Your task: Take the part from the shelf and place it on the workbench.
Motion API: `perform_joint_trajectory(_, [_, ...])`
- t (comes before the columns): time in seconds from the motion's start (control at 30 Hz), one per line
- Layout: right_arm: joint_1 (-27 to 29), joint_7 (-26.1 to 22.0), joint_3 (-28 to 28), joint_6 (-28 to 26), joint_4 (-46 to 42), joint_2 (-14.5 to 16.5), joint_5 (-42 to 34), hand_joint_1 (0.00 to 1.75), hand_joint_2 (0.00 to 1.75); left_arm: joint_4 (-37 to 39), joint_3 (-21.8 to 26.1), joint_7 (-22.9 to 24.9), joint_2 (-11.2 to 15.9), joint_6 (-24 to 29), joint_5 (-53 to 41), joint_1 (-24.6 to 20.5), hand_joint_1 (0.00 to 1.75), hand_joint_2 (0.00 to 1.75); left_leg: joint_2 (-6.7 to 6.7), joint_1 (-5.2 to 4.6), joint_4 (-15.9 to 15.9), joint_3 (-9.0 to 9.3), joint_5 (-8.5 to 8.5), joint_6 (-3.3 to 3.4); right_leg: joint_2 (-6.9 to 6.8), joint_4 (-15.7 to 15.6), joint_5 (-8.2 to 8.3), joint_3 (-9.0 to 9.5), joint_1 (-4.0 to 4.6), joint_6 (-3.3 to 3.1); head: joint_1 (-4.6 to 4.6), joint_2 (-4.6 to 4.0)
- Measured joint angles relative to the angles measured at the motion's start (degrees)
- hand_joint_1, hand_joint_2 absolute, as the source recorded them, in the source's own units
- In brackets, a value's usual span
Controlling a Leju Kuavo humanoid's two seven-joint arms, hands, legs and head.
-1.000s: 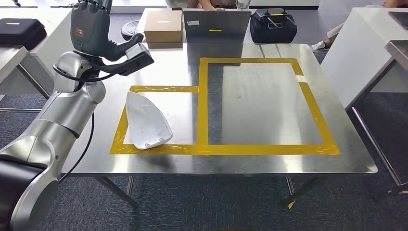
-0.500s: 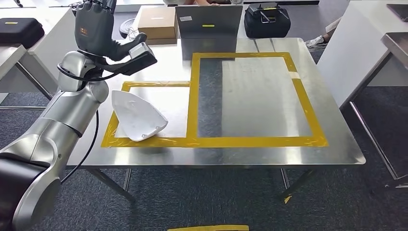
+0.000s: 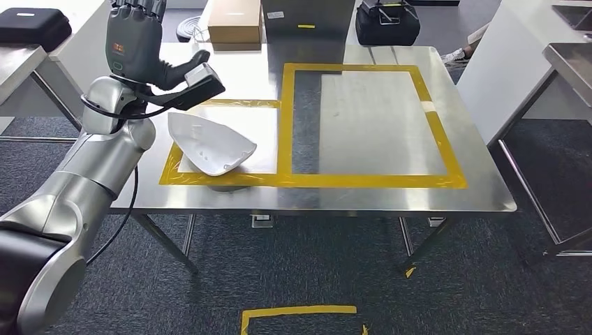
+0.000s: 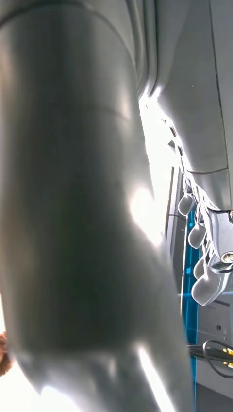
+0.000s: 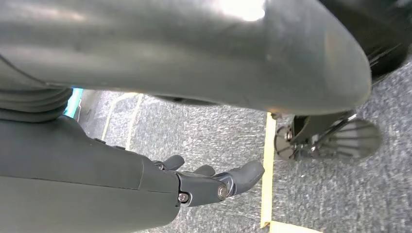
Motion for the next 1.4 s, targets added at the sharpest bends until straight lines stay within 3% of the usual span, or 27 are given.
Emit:
perform_joint_trajectory(0.07, [-0.09,0.03,-0.01,-0.02,0.00,-0.01,0.00,0.00,0.00,-0.05,-0.06,0.17,0.03,0.20,-0.05,-0.03,0.00,0.00,0.01,-0.05,0.34,-0.62,0.64,-0.73,0.16,-3.58,-1.04,1.96,0.28,-0.80,0.06,0.00])
perform_joint_trajectory(0.17, [-0.17,0.02,-0.07,-0.03,0.00,0.00,0.00,0.00,0.00,0.07,-0.27,0.35,0.21,0.31,-0.15,-0.05,0.00,0.00,-0.11,0.07,0.54,-1.09,0.76,-1.83,0.02,-4.01,0.18,1.21,0.28,-2.45,0.13,0.00])
perform_joint_trajectory(0.23, [-0.28,-0.03,-0.10,0.00,0.00,-0.01,0.01,0.00,0.00,0.17,-0.41,0.61,0.49,0.29,-0.38,-0.05,0.00,0.00,-0.30,0.25,3.75,-2.35,-2.94,-2.48,-0.18,-4.29,1.38,0.25,0.11,-3.28,0.09,0.00])
perform_joint_trajectory(0.3, [-0.33,-0.07,-0.12,0.03,0.00,-0.03,0.01,0.00,0.00,0.30,-0.48,0.82,0.70,0.29,-0.59,0.04,0.00,0.00,-0.37,0.32,10.64,-4.09,-8.10,-2.99,-0.19,-4.30,2.51,-1.11,0.12,-3.54,0.04,0.00])
perform_joint_trajectory(0.33, [-0.32,-0.08,-0.14,0.03,0.00,-0.03,0.01,0.00,0.00,0.37,-0.49,0.90,0.79,0.29,-0.64,0.13,0.00,0.00,-0.37,0.33,13.80,-4.56,-9.47,-3.16,-0.20,-4.28,3.11,-1.88,0.13,-3.51,0.03,0.00])
perform_joint_trajectory(0.37, [-0.30,-0.08,-0.16,0.03,0.00,-0.02,0.01,0.00,0.00,0.44,-0.50,0.95,0.85,0.29,-0.67,0.22,0.00,0.00,-0.37,0.34,15.62,-4.36,-9.61,-3.24,-0.21,-4.26,3.74,-2.68,0.13,-3.44,0.03,0.00])
perform_joint_trajectory(0.43, [-0.30,-0.07,-0.21,0.04,0.00,-0.01,0.03,0.00,0.00,0.48,-0.51,1.02,0.92,0.29,-0.70,0.28,0.00,0.00,-0.37,0.36,13.51,-1.19,-7.28,-3.13,-0.25,-4.24,4.96,-4.17,0.11,-3.20,0.03,0.00])
perform_joint_trajectory(0.47, [-0.33,-0.01,-0.22,0.04,0.00,-0.01,0.07,0.00,0.00,0.39,-0.52,1.08,0.96,0.29,-0.73,0.25,0.00,0.00,-0.39,0.36,9.92,1.66,-6.60,-2.96,-0.26,-4.21,5.55,-4.76,0.11,-2.98,0.03,0.00])
perform_joint_trajectory(0.53, [-0.36,0.33,-0.24,0.03,0.00,0.00,0.41,0.00,0.00,-0.09,-0.67,1.19,1.18,0.27,-0.78,0.22,0.00,0.00,-0.53,0.13,2.78,6.58,-7.00,-2.27,-0.22,-4.25,6.65,-5.45,0.19,-2.32,0.09,0.00])
perform_joint_trajectory(0.57, [-0.37,0.55,-0.24,0.03,0.00,0.01,0.69,0.00,0.00,-0.36,-0.87,1.20,1.51,0.25,-0.79,0.21,0.00,0.00,-0.61,-0.01,0.71,7.72,-7.57,-1.82,-0.17,-4.42,7.23,-5.55,0.20,-1.93,0.05,0.00])
perform_joint_trajectory(0.63, [-0.28,0.72,-0.24,0.04,0.00,0.03,1.31,0.00,0.00,-0.72,-1.38,1.11,2.43,0.05,-0.64,0.24,0.00,0.00,-0.61,-0.20,-0.08,7.48,-6.97,-0.78,-0.05,-5.11,8.35,-5.65,0.13,-1.11,-0.08,0.00])
perform_joint_trajectory(0.67, [-0.19,0.60,-0.24,0.09,0.00,0.02,1.62,0.00,0.00,-0.85,-1.63,1.08,2.89,-0.08,-0.47,0.24,0.00,0.00,-0.47,-0.18,-0.28,7.22,-6.38,-0.26,-0.03,-5.13,8.22,-5.89,0.05,-0.77,-0.16,0.00])
perform_joint_trajectory(0.7, [-0.06,0.39,-0.24,0.21,0.00,0.01,1.99,0.00,0.00,-1.04,-1.80,1.12,3.46,-0.20,-0.22,0.27,0.00,0.00,-0.34,-0.13,-0.44,6.76,-5.67,0.28,-0.05,-4.35,7.00,-6.37,0.00,-0.50,-0.15,0.00])
perform_joint_trajectory(0.73, [0.07,0.16,-0.23,0.40,0.00,-0.01,2.45,0.00,0.00,-1.32,-1.92,1.22,4.15,-0.28,0.06,0.36,0.00,0.00,-0.23,-0.04,-0.58,6.17,-4.88,0.75,-0.08,-2.36,4.74,-7.17,-0.04,-0.31,-0.12,0.00])
perform_joint_trajectory(0.8, [0.17,-0.16,-0.16,0.82,0.00,-0.04,3.32,0.00,0.00,-2.19,-2.11,1.43,5.88,-0.36,0.63,0.89,0.00,0.00,-0.17,-0.12,-0.54,4.57,-3.52,1.21,-0.12,4.65,-0.97,-9.19,-0.01,-0.13,0.03,0.00])
perform_joint_trajectory(0.83, [0.19,-0.25,-0.10,0.96,0.00,-0.05,3.63,0.00,0.00,-2.67,-2.22,1.45,6.78,-0.40,0.89,1.35,0.00,0.00,-0.16,-0.20,-0.50,3.74,-2.88,1.26,-0.11,8.22,-2.71,-9.88,0.03,-0.07,0.05,0.00])
perform_joint_trajectory(0.87, [0.19,-0.27,-0.03,1.02,0.00,-0.07,3.84,0.00,0.00,-3.13,-2.32,1.45,7.65,-0.44,1.08,1.87,0.00,0.00,-0.13,-0.29,-0.45,2.91,-2.26,1.25,-0.10,10.49,-3.18,-9.86,0.10,-0.09,0.04,0.00])
perform_joint_trajectory(0.9, [0.19,-0.25,0.03,1.07,0.00,-0.08,4.01,0.00,0.00,-3.55,-2.41,1.47,8.44,-0.46,1.20,2.37,0.00,0.00,-0.13,-0.36,-0.39,2.08,-1.66,1.20,-0.11,10.90,-2.54,-8.90,0.18,-0.19,0.04,0.00])
perform_joint_trajectory(0.93, [0.18,-0.20,0.07,1.07,0.00,-0.08,4.11,0.00,0.00,-3.96,-2.48,1.57,9.06,-0.45,1.24,2.78,0.00,0.00,-0.15,-0.41,-0.33,1.28,-1.06,1.14,-0.10,9.19,-1.25,-6.89,0.30,-0.42,0.04,0.00])
perform_joint_trajectory(0.97, [0.14,-0.11,0.09,1.07,0.00,-0.09,4.22,0.00,0.00,-4.45,-2.57,1.73,9.61,-0.41,1.20,3.06,0.00,0.00,-0.21,-0.43,-0.29,0.57,-0.48,1.03,-0.09,5.87,-0.19,-4.08,0.48,-0.80,0.05,0.00])
perform_joint_trajectory(1.03, [-0.01,-0.01,0.11,1.08,-0.01,-0.22,4.34,0.00,0.00,-5.51,-2.79,2.21,10.57,-0.21,1.00,3.40,0.00,0.00,-0.28,-0.48,-0.32,-0.44,0.59,0.54,-0.11,-1.63,-0.08,1.17,1.01,-1.66,0.05,0.00])
perform_joint_trajectory(1.1, [-0.11,0.01,0.13,1.09,-0.02,-0.33,4.35,0.00,0.00,-6.30,-3.05,2.94,11.17,0.05,0.62,3.66,0.00,0.00,-0.23,-0.28,-0.65,-0.69,1.58,-0.18,-0.08,-5.10,-0.62,2.92,1.52,-2.30,0.06,0.00])
perform_joint_trajectory(1.17, [-0.12,0.04,0.13,1.07,-0.01,-0.30,4.18,0.00,0.00,-6.70,-3.34,3.95,11.31,0.19,0.21,3.73,0.00,0.00,-0.30,-0.15,-0.95,-0.82,2.15,-0.89,-0.18,-5.80,0.50,2.53,1.41,-2.85,0.10,0.00])
perform_joint_trajectory(1.23, [-0.19,0.34,0.12,0.92,0.00,-0.30,3.76,0.00,0.00,-6.84,-3.61,4.80,11.25,0.14,-0.05,3.37,0.00,0.00,-0.49,-0.13,1.07,-1.78,-0.44,-1.54,-0.47,-6.48,1.89,1.91,0.94,-3.48,-0.01,0.00])
perform_joint_trajectory(1.33, [-0.42,0.95,0.05,0.66,0.00,-0.24,2.99,0.00,0.00,-6.47,-4.26,5.29,10.46,-0.31,-0.49,2.39,0.00,0.00,-0.55,0.36,11.19,-4.19,-8.02,-2.48,-0.73,-6.62,3.80,-0.12,0.62,-3.70,-0.15,0.00])
perform_joint_trajectory(1.37, [-0.46,1.01,0.03,0.60,0.00,-0.20,2.85,0.00,0.00,-6.29,-4.47,5.37,10.17,-0.43,-0.62,2.21,0.00,0.00,-0.55,0.55,13.99,-4.33,-8.82,-2.80,-0.76,-6.56,4.42,-0.94,0.48,-3.57,-0.15,0.00])
perform_joint_trajectory(1.4, [-0.46,1.02,0.03,0.52,0.00,-0.16,2.79,0.00,0.00,-6.13,-4.62,5.42,9.93,-0.46,-0.69,2.10,0.00,0.00,-0.54,0.75,15.10,-3.69,-8.31,-3.09,-0.78,-6.46,5.01,-1.75,0.29,-3.37,-0.16,0.00])
